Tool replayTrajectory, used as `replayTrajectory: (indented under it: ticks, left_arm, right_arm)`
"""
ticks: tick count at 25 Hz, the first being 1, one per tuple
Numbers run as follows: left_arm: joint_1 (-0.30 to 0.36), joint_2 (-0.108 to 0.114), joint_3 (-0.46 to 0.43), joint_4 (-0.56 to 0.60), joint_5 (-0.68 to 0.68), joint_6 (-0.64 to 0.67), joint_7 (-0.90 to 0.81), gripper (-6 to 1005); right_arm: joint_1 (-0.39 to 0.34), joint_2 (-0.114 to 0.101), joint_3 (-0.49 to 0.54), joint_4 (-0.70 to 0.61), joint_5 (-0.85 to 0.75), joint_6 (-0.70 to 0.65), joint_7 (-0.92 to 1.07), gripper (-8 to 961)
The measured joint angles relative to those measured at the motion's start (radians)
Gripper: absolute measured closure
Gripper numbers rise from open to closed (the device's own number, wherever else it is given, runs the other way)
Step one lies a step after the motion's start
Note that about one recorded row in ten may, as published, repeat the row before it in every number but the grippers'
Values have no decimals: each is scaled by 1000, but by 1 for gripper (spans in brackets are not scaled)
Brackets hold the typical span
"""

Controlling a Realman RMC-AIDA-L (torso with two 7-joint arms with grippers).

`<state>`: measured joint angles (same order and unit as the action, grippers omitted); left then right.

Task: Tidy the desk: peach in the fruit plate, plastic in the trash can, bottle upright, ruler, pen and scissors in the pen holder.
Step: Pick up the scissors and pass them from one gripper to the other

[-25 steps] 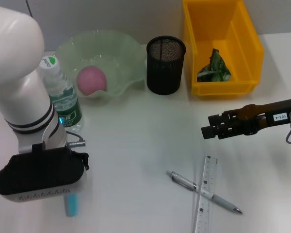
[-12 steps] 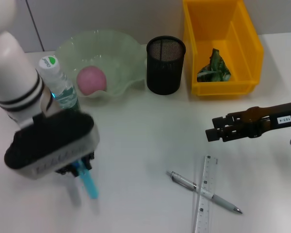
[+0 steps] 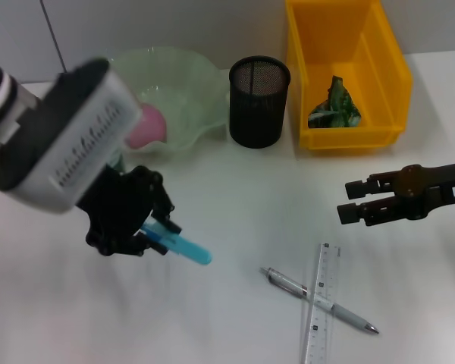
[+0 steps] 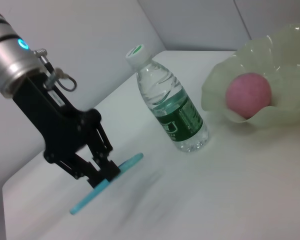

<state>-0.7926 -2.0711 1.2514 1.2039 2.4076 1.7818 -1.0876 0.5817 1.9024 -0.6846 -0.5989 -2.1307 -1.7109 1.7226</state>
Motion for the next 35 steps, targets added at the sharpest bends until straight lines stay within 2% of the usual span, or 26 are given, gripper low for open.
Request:
replayTrajectory:
  ticks: [9, 17, 26, 32, 35]
  left_arm:
    - [47, 2, -181, -4, -207, 21, -159, 760]
    - [155, 2, -205, -23, -469, -11, -265, 760]
    - [226, 1, -190, -221, -681, -70, -216, 760]
    - [237, -1, -188, -392, -804, -84, -159, 759]
    - [233, -3, -188, -491, -870, -86, -126, 759]
  right_arm:
    - [0, 4, -9, 3, -6, -5, -34, 137]
    - [0, 21, -14, 17, -12, -2, -92, 136]
    - [-9, 27, -5, 25, -7, -8, -165, 137]
    - [-15, 49, 19, 25, -1, -1, -220, 137]
    - [-22, 62, 64, 28, 7, -9, -284, 136]
